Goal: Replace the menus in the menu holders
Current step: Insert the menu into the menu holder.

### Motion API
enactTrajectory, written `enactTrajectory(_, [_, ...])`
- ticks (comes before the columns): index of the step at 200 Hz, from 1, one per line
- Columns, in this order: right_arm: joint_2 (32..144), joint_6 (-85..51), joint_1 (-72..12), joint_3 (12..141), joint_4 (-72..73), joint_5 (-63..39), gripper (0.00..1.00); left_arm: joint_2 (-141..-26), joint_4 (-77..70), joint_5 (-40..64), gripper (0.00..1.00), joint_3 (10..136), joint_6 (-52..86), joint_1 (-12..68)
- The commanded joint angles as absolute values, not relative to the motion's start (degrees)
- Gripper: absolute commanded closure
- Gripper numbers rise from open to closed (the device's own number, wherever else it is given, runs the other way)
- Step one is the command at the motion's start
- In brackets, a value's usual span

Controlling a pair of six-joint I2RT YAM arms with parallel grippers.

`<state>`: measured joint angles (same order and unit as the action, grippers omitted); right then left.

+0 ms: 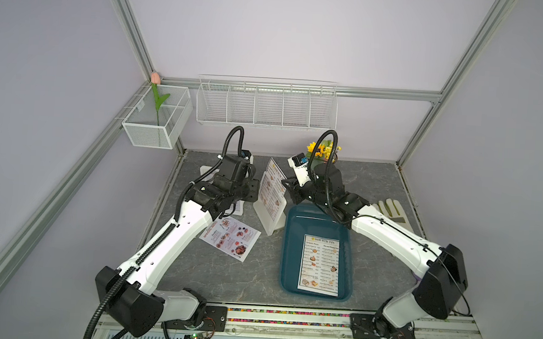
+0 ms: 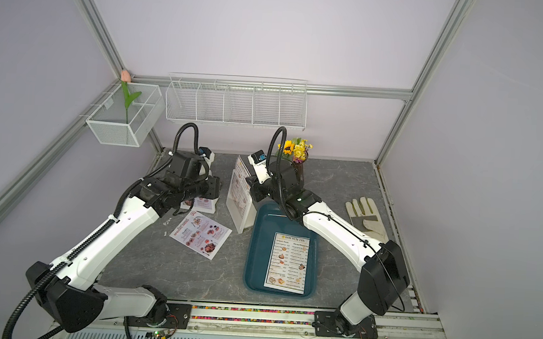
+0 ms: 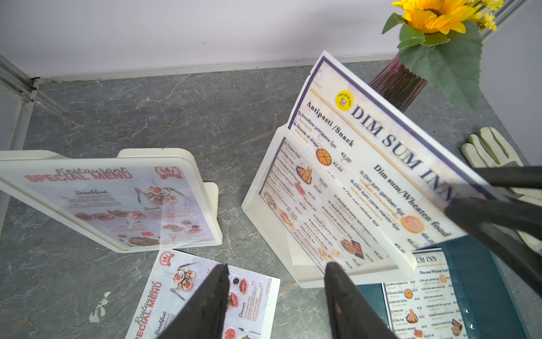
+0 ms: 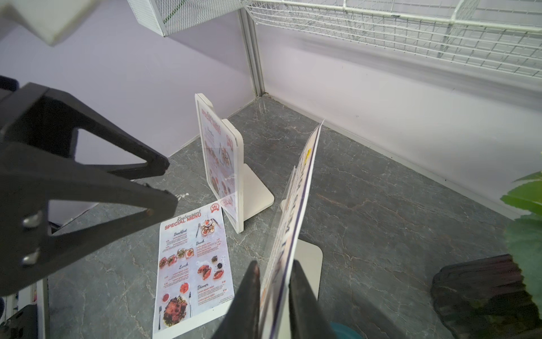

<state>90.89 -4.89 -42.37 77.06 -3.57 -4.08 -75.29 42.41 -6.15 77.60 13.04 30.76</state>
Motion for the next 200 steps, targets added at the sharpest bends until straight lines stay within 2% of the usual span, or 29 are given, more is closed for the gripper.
enactTrajectory(1, [92.8,-3.6,-42.8,78.5,-6.5,-4.4,0.80,-74.2,42.0,-6.3,0.45,77.2,13.5,30.5])
enactTrajectory(58, [93.9,-3.4,-43.5,77.0,-8.8,-5.3,0.81,-74.7,41.7,-5.9,0.45,77.8,13.7,30.5])
enactTrajectory(99, [93.8,-4.3,-43.2,78.0,-9.5,-5.7,0.72,-75.1,41.5,-5.6,0.45,78.1,13.8,30.5])
enactTrajectory(125, [94.1,-4.8,-41.9,80.7,-10.9,-6.2,0.71,-75.3,41.7,-5.6,0.45,78.7,13.6,30.5])
enactTrajectory(200, [98.9,-5.7,-41.4,85.8,-14.3,-7.3,0.84,-75.1,41.9,-6.2,0.45,78.3,13.3,30.5])
